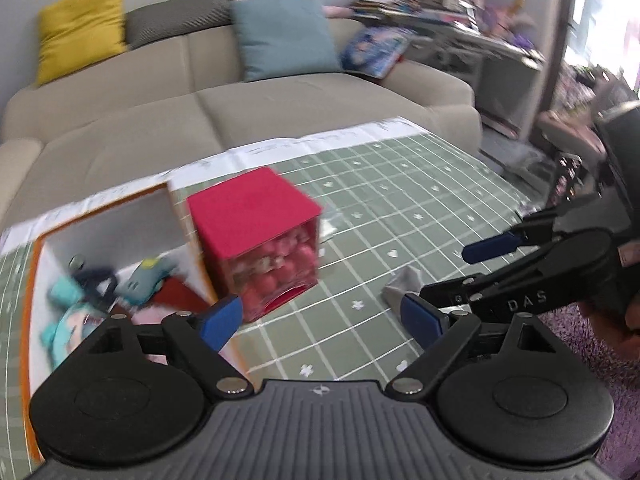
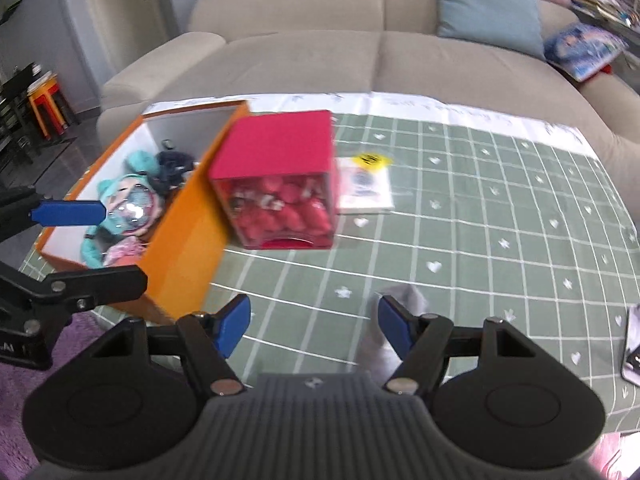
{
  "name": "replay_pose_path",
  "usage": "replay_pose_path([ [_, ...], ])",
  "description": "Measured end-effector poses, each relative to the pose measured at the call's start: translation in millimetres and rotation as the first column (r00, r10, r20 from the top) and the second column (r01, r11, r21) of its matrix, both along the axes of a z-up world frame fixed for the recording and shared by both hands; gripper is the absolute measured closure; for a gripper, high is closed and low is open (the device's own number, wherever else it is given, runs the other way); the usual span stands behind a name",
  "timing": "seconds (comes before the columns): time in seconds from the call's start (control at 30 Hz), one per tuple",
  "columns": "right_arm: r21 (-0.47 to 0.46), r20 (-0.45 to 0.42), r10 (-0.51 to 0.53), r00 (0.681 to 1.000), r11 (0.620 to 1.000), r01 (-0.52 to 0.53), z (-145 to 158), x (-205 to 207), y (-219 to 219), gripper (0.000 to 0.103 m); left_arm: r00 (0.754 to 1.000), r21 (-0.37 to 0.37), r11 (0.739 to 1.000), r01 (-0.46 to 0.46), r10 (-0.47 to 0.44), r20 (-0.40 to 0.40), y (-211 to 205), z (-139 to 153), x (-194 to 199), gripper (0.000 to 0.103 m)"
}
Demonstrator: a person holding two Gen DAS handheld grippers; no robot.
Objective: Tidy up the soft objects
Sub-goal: 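Move the left tool to the grey cloth while the right tool moves to the biohazard bag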
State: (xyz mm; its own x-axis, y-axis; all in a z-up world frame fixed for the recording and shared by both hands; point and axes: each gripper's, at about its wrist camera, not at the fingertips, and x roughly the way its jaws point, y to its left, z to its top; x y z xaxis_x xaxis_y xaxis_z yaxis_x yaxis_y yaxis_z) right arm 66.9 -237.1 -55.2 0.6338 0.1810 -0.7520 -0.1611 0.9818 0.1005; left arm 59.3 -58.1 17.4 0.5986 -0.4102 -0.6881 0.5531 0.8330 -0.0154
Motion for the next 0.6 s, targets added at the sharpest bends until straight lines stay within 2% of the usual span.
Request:
replay_pose_path([
  [0.27,-0.001,-0.017,-0.068,0.998,0.998,0.068,-11,22,-47,0.033,0.988,0.097,0.983,0.155,-0.155,-0.012,-51,-1,33,0.004],
  [0.3,-0.001,-0.017,-0.069,0.997,0.998,0.069,-13,26,-52,0.033,0.985,0.112,0.978,0.175,-0.174,-0.019,-57,-1,39,0.007],
  [0.47,0.002,-0.017,-0.055,0.998,0.999,0.055,-23,53,-68,0.034,0.963,0.208,0.941,0.269,-0.264,-0.049,-81,2,69,0.011],
  [0.6,0.049,-0.028,-0.036,0.999,0.998,0.038,-34,82,-72,0.038,0.942,0.268,0.903,0.336,-0.327,-0.08,-97,7,95,0.012],
])
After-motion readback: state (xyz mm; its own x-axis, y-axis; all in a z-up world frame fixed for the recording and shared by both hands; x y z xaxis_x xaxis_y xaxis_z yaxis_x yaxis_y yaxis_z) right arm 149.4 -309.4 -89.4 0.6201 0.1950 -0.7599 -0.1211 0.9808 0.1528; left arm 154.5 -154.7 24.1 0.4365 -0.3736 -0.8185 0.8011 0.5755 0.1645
